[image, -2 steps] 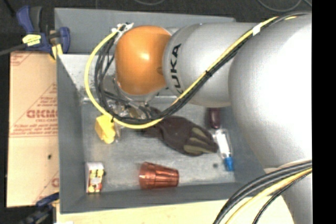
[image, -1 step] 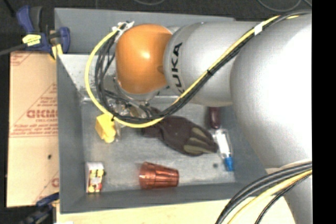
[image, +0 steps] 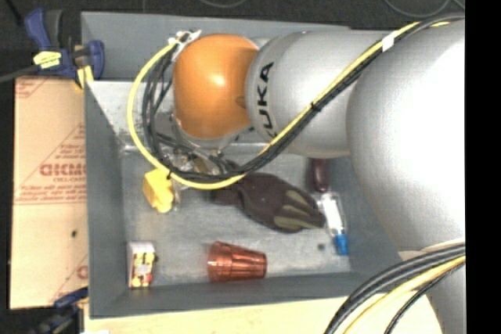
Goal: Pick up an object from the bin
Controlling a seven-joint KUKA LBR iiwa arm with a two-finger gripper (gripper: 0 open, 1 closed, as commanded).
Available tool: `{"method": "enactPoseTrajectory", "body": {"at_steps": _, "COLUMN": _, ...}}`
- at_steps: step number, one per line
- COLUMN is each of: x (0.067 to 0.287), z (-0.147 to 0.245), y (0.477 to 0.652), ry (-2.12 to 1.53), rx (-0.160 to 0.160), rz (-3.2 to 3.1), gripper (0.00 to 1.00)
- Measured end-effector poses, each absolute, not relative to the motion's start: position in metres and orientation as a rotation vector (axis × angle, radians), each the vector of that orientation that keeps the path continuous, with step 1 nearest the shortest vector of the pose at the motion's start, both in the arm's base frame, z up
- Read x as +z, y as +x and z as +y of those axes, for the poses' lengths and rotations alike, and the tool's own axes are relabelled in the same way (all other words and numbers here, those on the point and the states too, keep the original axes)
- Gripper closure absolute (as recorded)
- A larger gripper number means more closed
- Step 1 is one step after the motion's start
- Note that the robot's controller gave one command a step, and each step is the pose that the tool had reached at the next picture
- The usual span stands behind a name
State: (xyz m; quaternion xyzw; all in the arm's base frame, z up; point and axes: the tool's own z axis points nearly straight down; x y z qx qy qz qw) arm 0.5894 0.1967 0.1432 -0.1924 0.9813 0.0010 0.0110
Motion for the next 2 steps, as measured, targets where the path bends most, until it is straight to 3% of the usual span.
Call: {"method": "enactPoseTrajectory", "body": {"at_steps": 2, "x": 0.170, "z": 0.196, "y": 0.590, "ry": -0.594, "rx": 0.003, "rz": 3.060, "gripper": 1.00}}
